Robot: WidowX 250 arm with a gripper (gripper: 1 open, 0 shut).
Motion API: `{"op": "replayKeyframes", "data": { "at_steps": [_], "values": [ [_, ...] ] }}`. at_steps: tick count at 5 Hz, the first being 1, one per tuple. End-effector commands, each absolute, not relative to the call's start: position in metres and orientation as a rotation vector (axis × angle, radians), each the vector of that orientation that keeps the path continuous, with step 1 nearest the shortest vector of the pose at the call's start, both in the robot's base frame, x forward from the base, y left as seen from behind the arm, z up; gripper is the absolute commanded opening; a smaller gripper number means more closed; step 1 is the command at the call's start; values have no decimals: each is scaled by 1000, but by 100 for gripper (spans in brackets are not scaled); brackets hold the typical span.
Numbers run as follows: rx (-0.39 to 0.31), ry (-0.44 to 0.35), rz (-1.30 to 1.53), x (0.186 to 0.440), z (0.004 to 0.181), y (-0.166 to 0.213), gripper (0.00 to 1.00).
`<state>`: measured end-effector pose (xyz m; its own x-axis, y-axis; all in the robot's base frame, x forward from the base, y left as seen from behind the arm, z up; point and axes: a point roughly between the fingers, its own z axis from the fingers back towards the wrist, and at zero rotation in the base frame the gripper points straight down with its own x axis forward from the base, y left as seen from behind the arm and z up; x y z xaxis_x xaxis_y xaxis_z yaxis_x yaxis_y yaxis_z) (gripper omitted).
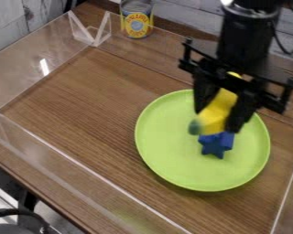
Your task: Put the banana in the green plate
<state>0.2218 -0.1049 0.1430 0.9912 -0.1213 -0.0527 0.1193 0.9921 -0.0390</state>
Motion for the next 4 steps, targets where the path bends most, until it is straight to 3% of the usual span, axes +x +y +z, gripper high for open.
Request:
{"op": "replayKeyframes", "data": {
  "at_steps": [1,4],
  "values": [
    [-48,14,-122,222,146,-114,0],
    [-70,-19,-111,218,131,-115,0]
  ]
}}
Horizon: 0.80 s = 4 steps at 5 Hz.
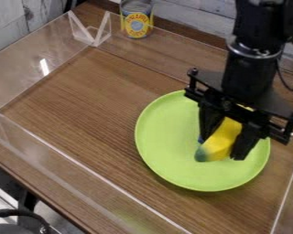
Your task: Put the banana in the green plate
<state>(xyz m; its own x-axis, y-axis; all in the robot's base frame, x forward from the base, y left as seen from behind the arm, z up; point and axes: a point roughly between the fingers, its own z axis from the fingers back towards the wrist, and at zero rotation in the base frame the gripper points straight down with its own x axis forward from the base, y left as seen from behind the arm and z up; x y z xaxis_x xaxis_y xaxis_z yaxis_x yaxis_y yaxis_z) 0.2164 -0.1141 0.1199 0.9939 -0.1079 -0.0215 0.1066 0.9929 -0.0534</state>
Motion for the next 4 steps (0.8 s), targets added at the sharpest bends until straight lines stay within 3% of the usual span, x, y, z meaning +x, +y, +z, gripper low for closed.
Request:
{"op": "replayKeyframes", "data": {
  "at_steps": [1,4],
  "values": [
    [-74,-25,-104,218,125,-115,0],
    [-91,-39,-88,221,111,-112,0]
  ]
}}
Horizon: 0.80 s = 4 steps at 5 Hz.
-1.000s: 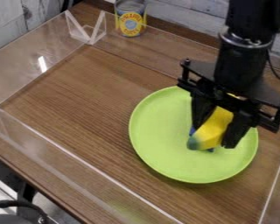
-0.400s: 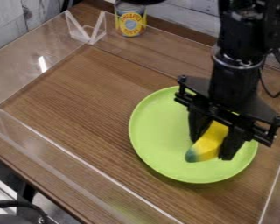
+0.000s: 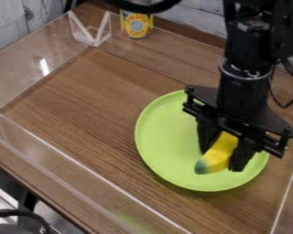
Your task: Put the banana in the green plate
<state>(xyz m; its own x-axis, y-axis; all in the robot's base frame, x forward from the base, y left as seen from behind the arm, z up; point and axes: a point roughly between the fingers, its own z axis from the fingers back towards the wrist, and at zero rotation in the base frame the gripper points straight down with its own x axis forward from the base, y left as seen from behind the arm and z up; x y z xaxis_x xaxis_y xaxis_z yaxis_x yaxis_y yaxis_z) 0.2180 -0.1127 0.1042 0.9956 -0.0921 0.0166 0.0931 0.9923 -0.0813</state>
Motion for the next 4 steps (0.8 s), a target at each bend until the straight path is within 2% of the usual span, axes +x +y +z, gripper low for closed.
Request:
{"op": "replayKeyframes", "data": {
  "at_steps": [1,4],
  "values": [
    [-97,-41,-85,222,108,-111,0],
    [-115,-51,-83,225,101,-108,0]
  ]
}}
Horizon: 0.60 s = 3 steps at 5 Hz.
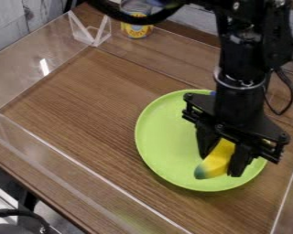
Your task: Put the banana in the green plate
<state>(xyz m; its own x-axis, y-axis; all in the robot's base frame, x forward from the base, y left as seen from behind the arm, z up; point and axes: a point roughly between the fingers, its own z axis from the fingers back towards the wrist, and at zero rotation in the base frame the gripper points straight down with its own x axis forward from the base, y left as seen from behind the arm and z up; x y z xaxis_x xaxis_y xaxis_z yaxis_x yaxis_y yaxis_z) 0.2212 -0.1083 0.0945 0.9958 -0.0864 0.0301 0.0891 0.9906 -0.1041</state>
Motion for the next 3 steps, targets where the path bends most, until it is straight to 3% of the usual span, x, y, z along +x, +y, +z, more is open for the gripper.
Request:
{"op": "replayKeyframes", "data": {
  "at_steps": [1,3],
  "values": [
    [-120,-56,-82,227,98,-107,0],
    [-129,-62,-79,230,94,-106,0]
  ]
}}
